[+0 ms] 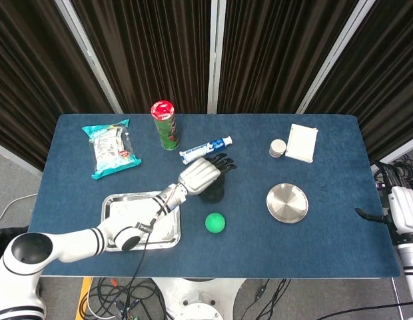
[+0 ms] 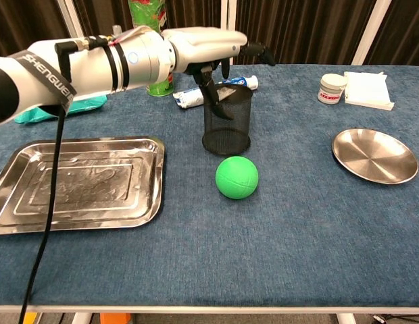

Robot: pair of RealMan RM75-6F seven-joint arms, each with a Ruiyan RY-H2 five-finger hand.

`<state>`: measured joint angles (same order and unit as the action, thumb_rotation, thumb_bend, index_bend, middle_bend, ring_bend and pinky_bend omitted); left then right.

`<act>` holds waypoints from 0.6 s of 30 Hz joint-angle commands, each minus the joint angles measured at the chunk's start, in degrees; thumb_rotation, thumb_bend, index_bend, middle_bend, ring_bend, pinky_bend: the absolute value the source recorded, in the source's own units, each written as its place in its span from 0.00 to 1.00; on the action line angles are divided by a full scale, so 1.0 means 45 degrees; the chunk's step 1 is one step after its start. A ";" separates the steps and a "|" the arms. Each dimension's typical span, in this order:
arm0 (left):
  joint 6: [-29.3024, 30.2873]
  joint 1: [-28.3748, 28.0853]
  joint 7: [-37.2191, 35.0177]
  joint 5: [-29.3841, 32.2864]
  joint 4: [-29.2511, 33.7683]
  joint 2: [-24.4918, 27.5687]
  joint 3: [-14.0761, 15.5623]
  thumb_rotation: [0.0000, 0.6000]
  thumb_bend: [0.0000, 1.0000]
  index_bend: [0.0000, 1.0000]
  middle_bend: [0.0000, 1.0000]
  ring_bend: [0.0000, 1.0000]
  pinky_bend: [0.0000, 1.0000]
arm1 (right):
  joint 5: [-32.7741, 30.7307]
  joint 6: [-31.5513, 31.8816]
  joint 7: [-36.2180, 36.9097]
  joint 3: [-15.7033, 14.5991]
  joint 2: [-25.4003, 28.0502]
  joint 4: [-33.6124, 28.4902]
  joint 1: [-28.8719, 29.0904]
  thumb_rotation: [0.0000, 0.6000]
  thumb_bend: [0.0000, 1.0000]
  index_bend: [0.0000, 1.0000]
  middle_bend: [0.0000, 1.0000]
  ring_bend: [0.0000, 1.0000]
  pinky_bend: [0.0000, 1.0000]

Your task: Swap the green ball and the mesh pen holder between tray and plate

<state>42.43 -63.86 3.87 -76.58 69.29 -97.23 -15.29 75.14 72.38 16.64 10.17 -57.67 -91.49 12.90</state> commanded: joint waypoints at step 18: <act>-0.1969 -0.0734 0.0597 0.1674 -0.0424 0.0207 0.0350 1.00 0.13 0.14 0.11 0.05 0.36 | 0.0080 -0.0118 0.0086 -0.0019 -0.0096 0.0111 0.0049 1.00 0.03 0.00 0.08 0.00 0.15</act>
<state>33.41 -67.14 6.44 -69.18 67.53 -96.20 -13.82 75.51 71.87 17.01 10.09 -58.09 -91.02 13.11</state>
